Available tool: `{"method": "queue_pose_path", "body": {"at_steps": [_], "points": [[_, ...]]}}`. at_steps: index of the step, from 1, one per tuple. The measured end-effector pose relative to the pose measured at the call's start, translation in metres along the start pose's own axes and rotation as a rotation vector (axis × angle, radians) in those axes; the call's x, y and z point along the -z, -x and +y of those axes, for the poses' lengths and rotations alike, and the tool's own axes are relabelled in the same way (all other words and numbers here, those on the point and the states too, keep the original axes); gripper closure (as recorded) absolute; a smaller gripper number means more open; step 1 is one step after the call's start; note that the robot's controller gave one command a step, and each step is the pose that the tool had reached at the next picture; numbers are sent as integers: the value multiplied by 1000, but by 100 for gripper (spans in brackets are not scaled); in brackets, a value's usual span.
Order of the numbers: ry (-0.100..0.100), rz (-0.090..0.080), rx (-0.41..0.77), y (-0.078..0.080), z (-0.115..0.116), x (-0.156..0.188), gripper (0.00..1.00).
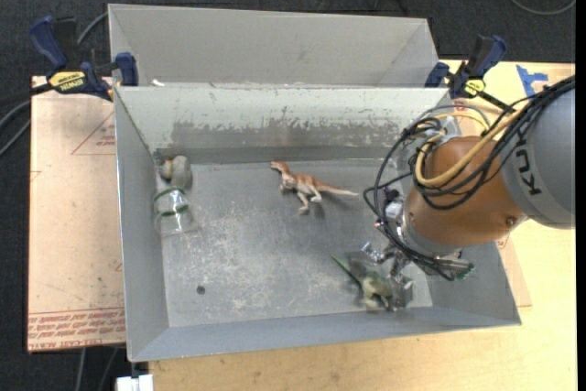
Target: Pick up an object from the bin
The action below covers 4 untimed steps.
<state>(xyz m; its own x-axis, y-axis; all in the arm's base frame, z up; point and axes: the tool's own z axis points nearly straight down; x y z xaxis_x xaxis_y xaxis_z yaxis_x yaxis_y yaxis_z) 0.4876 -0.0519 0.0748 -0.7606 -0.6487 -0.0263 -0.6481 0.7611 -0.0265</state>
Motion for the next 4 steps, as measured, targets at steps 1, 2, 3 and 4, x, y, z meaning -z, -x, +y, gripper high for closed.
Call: {"method": "queue_pose_path", "body": {"at_steps": [1, 2, 3, 4], "points": [[0, 0, 0, 0, 0, 0, 100], [0, 0, 0, 0, 0, 0, 100], [0, 0, 0, 0, 0, 0, 100], [0, 0, 1, 0, 0, 0, 100]]}}
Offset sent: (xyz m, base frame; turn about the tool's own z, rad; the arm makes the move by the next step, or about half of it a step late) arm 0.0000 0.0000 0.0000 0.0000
